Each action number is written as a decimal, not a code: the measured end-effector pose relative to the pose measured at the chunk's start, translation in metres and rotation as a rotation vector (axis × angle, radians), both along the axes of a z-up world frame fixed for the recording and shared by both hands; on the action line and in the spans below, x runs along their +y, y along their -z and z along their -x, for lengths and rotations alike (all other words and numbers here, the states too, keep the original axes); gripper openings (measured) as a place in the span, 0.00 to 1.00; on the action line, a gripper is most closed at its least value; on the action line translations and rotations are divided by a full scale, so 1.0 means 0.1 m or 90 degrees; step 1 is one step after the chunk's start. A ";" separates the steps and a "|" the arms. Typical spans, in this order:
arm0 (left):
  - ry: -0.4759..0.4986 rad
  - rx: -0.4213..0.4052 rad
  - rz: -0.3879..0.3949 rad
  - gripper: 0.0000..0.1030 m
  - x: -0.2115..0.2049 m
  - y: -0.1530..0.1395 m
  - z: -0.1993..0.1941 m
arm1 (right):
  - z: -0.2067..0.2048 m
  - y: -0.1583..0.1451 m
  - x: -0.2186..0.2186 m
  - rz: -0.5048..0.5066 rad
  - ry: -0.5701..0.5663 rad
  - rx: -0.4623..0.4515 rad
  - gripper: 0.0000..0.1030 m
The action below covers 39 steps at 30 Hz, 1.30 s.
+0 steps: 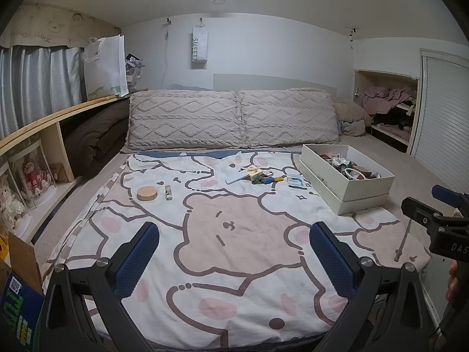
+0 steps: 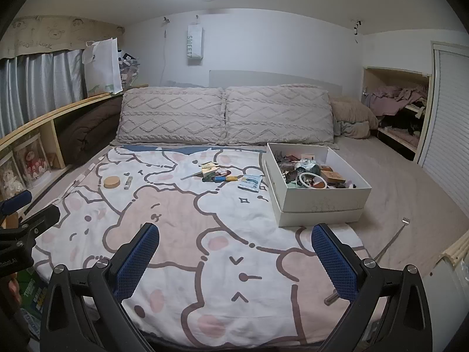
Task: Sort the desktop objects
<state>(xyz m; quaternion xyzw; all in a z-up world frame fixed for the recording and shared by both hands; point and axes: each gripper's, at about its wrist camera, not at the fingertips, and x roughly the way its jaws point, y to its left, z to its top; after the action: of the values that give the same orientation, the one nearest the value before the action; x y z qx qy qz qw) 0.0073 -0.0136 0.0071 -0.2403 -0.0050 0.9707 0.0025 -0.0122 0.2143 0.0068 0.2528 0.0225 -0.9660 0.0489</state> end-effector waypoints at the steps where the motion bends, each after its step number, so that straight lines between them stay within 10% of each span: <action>1: 0.000 0.000 0.000 1.00 0.01 0.00 0.00 | 0.00 0.00 0.00 0.000 -0.001 -0.001 1.00; 39: -0.006 -0.015 -0.001 1.00 -0.02 0.16 0.10 | 0.12 0.11 -0.08 -0.004 -0.012 -0.022 1.00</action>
<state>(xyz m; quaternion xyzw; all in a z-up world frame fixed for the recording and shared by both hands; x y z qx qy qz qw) -0.0027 -0.0157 -0.0085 -0.2516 -0.0069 0.9678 -0.0017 -0.0244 0.2068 -0.0046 0.2696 0.0273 -0.9608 0.0579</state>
